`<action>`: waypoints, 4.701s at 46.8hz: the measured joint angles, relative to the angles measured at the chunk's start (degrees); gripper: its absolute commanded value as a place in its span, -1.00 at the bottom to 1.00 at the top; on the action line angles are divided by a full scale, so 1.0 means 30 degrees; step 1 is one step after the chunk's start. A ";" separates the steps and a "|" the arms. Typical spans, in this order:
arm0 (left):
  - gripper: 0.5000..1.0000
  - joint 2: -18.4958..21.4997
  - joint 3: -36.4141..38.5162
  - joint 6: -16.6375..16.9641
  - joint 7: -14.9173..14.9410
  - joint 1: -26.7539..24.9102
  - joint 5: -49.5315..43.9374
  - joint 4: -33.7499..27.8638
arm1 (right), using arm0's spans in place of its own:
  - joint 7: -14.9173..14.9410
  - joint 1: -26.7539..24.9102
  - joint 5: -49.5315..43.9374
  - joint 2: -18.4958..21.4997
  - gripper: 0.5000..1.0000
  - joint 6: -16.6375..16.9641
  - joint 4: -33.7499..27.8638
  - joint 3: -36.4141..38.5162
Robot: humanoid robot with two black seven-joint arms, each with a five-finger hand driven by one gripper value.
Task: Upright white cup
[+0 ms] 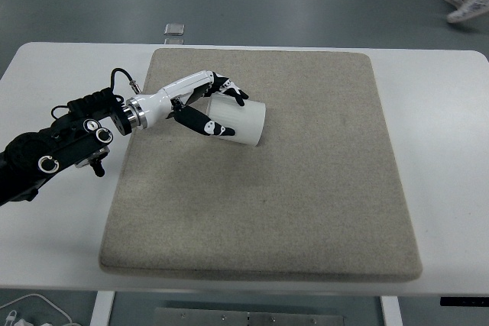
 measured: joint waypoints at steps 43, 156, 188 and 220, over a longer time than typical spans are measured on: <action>0.93 0.1512 0.1673 -0.1227 0.3367 -0.2826 0.0593 -0.0571 | -0.0001 -0.0006 0.0000 0.0000 0.72 0.0000 0.0002 0.0006; -1.00 -0.0365 0.1316 -0.4080 1.0020 -0.5308 0.7388 -0.2866 | 0.0000 -0.0005 0.0002 0.0000 0.72 0.0000 0.0002 0.0006; -1.00 -0.0082 0.0847 -0.1295 0.3809 -0.3083 -0.1778 -0.2685 | 0.0003 -0.0003 0.0002 0.0000 0.72 0.0000 0.0003 0.0006; -1.00 -0.0364 -0.0367 0.0192 -0.3191 0.1206 -0.4693 -0.1125 | 0.0002 -0.0005 0.0004 0.0000 0.72 0.0000 0.0001 0.0005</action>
